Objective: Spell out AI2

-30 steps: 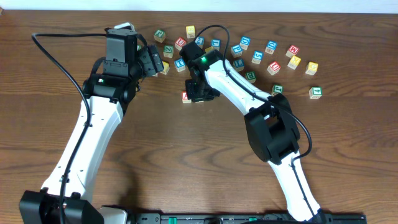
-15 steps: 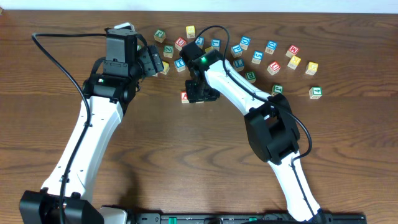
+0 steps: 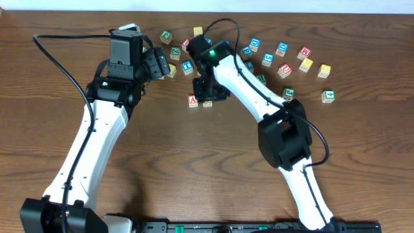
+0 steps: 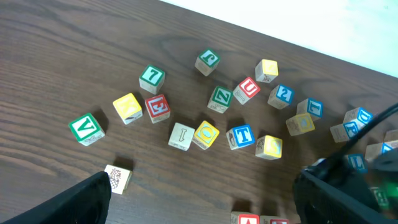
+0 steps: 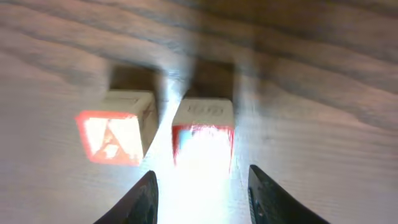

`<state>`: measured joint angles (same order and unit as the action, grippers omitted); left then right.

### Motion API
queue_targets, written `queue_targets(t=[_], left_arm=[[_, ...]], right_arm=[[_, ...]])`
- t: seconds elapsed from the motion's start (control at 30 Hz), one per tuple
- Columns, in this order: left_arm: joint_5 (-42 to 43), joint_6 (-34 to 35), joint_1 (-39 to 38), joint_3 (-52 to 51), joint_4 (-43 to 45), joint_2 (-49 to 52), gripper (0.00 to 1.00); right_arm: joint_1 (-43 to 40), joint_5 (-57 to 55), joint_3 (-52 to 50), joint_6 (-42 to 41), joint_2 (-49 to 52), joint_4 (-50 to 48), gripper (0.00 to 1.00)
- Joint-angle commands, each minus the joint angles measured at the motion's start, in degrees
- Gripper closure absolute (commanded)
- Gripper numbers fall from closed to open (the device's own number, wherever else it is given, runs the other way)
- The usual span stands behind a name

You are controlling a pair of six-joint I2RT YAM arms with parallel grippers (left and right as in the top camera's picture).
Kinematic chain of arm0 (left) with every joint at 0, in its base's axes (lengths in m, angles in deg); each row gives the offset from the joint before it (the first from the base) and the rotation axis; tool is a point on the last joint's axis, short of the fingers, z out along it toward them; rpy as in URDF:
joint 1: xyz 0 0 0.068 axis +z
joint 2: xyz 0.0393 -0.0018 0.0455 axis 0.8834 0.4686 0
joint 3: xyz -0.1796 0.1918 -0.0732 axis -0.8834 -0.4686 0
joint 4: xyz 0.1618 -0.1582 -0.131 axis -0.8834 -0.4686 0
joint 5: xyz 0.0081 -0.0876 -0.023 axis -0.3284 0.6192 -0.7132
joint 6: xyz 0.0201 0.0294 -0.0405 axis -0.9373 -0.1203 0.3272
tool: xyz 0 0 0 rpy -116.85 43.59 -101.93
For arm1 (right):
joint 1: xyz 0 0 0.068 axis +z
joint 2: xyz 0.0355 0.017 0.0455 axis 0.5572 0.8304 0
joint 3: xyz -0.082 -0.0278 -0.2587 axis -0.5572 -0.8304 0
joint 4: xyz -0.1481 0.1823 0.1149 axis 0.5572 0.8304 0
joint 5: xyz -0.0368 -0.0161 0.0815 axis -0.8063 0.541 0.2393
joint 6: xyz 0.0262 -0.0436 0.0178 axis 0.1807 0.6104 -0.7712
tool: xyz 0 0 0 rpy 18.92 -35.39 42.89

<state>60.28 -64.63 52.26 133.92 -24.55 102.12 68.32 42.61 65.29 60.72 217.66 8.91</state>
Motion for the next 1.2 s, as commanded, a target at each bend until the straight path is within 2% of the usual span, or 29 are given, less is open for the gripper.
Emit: queue_targets(t=[0.0, 0.27, 0.33, 0.63, 1.17], left_arm=[[-0.7, 0.3, 0.1, 0.6, 0.0, -0.2, 0.08], [-0.7, 0.3, 0.1, 0.6, 0.0, -0.2, 0.08], [-0.7, 0.3, 0.1, 0.6, 0.0, -0.2, 0.08], [-0.7, 0.3, 0.1, 0.6, 0.0, -0.2, 0.08], [-0.7, 0.3, 0.1, 0.6, 0.0, -0.2, 0.08]], right_arm=[[-1.0, -0.1, 6.4, 2.3, -0.2, 2.8, 0.59], [-4.7, -0.9, 17.5, 6.0, -0.2, 6.2, 0.58], [-6.8, -4.3, 19.9, 6.3, -0.2, 5.7, 0.57], [-11.5, -5.4, 20.3, 6.3, -0.2, 2.4, 0.54], [-9.2, -5.0, 19.8, 7.4, -0.2, -4.9, 0.51]])
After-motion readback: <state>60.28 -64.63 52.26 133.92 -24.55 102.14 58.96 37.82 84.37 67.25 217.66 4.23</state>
